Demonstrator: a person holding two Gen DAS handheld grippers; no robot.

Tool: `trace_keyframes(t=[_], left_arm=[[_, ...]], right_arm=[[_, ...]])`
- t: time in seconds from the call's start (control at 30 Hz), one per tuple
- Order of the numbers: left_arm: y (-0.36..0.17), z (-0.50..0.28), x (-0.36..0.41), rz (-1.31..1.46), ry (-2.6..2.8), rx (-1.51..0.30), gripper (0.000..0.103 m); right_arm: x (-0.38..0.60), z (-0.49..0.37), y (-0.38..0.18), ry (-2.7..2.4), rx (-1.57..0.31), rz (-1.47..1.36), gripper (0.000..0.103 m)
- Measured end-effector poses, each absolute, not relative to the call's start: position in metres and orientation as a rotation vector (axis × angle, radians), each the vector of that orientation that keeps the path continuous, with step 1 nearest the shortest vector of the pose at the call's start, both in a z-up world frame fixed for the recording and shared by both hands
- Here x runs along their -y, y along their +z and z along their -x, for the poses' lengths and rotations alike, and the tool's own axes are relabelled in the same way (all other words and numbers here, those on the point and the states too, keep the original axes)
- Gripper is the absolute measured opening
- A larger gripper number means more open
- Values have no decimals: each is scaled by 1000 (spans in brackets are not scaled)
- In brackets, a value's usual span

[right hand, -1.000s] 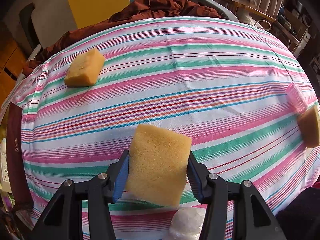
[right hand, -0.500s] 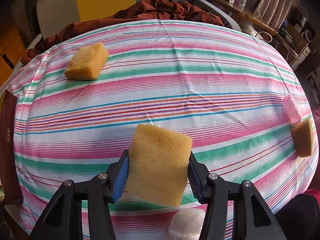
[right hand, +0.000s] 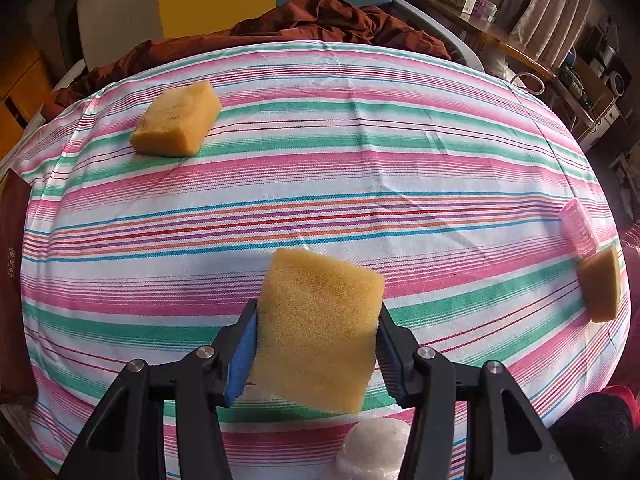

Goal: Organize objects
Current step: 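Carry the rice packet into the gold tray and open the left gripper, then carry the yellow sponge into the gold tray and open the right gripper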

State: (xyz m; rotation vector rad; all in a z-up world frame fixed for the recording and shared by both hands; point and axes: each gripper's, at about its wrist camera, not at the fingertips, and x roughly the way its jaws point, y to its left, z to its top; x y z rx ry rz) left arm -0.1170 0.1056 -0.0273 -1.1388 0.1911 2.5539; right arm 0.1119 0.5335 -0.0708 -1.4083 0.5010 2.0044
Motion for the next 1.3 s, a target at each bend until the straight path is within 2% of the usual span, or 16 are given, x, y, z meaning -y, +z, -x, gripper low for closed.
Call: trace_keyframes(t=[0.13,0.2,0.27,0.33,0.6,0.93,1.17,1.3], left_arm=[[-40,133,-108,1233,2511,-179,47],[-44,137,-109,1251,2514,-189,51],[-44,140,-107,1253,2521,-182,63],[-43,142,-103,1255,2528,-158,68],[-28,130,-72,1211,2594,-71,71],[-14,94,-38,1129,2635,-41,93],[-7,80,-31,1091,2654,-36,103],[-5,75,-29,1085,2650,-39,103]], right_arm=[[-534,-110,-71,2004,-497,1409,54],[-536,-109,-72,2004,-496,1409,54],[-534,-110,-71,2003,-494,1409,54],[-532,-109,-72,2003,-489,1410,54],[-529,-108,-69,2025,-470,1408,54],[-508,-93,-71,2146,-425,1467,54],[-478,-76,-56,2258,-403,1455,54],[-445,-60,-33,2370,-421,1419,54]])
